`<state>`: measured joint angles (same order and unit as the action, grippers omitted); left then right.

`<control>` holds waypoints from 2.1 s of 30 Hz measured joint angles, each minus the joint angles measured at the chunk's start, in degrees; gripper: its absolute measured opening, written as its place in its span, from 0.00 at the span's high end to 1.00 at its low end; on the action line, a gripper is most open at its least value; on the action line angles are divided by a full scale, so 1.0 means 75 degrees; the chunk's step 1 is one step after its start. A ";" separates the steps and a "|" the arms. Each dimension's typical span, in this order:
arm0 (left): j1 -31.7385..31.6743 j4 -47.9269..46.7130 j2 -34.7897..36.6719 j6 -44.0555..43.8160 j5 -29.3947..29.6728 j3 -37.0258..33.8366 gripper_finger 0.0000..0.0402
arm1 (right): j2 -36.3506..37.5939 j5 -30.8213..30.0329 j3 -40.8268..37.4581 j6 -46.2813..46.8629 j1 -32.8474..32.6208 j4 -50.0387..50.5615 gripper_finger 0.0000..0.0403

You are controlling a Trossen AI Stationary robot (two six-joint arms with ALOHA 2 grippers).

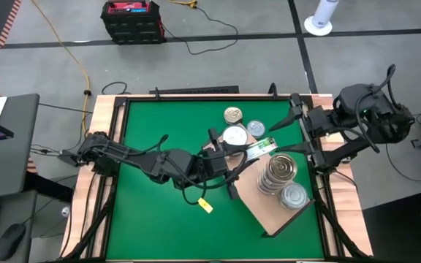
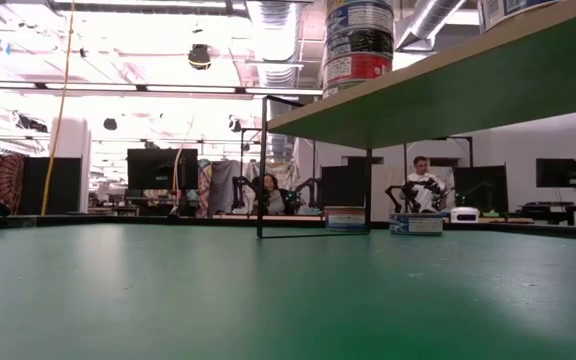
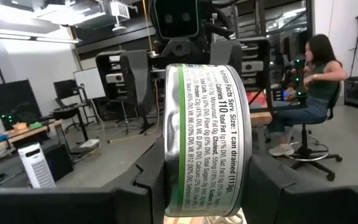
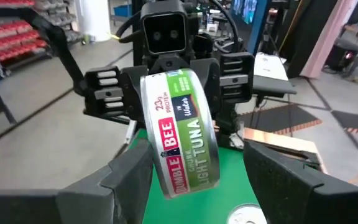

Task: Stack canned seafood by type on shelf
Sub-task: Stack the light green tuna can on top of the other light green tuna cans on the shelf

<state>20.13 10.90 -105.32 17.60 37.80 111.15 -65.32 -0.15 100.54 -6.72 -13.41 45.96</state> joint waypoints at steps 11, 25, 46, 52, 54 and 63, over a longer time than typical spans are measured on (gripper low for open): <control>-0.0086 0.0000 0.0000 0.0354 -0.0213 0.0000 0.65 | -0.0218 -0.0005 -0.0001 -0.0943 0.0006 -0.0277 0.32; -0.0083 0.0046 0.0000 0.0714 0.0127 0.0000 0.63 | -0.0315 0.0458 -0.0001 -0.0402 0.0157 -0.0377 0.60; 0.0356 -0.0051 0.0009 0.7873 0.2711 0.0431 0.38 | 0.0411 0.1584 -0.0004 0.3967 0.1044 0.0323 0.58; 0.0450 0.0153 0.0009 0.6539 0.2217 0.0431 0.38 | 0.0725 0.3529 0.0002 0.6009 0.1474 0.1159 0.58; 0.0466 0.0152 0.0007 0.6132 0.1991 0.0431 0.38 | 0.0730 0.4089 0.0002 0.6470 0.1498 0.1333 0.60; 0.0757 0.0275 0.0108 0.5242 0.1664 0.0431 0.38 | 0.0721 0.5583 0.0002 0.7491 0.1281 0.3463 0.57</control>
<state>25.81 12.97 -104.51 56.92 50.28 114.39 -59.91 41.72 100.55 49.46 -3.80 71.93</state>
